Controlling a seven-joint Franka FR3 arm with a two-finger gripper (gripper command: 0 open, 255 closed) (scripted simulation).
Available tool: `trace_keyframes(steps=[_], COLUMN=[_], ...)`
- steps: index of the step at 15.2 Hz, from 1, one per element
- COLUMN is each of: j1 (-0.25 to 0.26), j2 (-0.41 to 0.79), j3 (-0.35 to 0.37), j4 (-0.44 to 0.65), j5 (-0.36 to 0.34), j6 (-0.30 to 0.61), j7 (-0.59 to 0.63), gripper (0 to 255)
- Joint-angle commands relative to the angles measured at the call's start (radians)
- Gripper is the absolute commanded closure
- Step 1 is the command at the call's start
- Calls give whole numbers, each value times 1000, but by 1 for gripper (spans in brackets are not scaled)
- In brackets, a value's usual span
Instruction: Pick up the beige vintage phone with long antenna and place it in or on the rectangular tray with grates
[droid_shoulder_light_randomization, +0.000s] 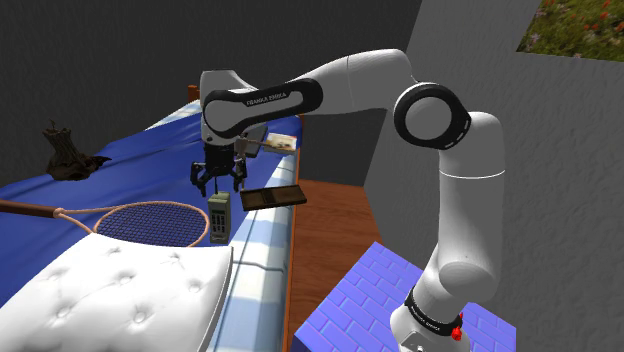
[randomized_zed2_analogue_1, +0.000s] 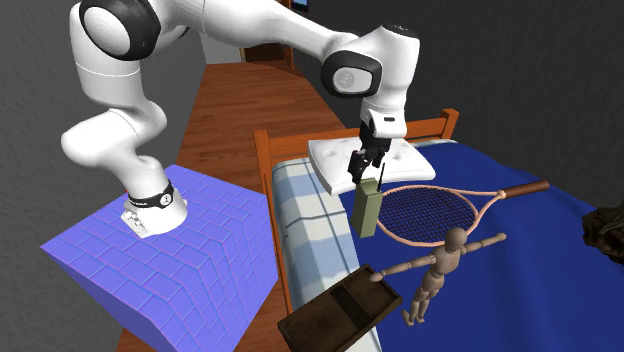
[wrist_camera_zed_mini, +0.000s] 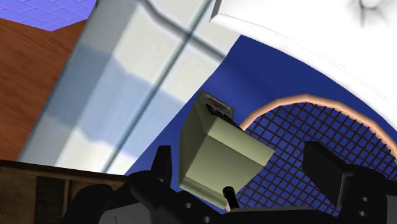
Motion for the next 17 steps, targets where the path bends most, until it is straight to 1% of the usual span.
trace_keyframes(steps=[1,7,15,16,17], j1=[4,8,8,8,8], j2=[26,48,48,48,48], j3=[-2,-4,-4,-4,-4], j4=[9,-35,-35,-35,-35], j5=[-2,-8,-8,-8,-8], j6=[16,81,81,81,81], j7=[9,12,12,12,12], gripper=[0,0,0,255,255])
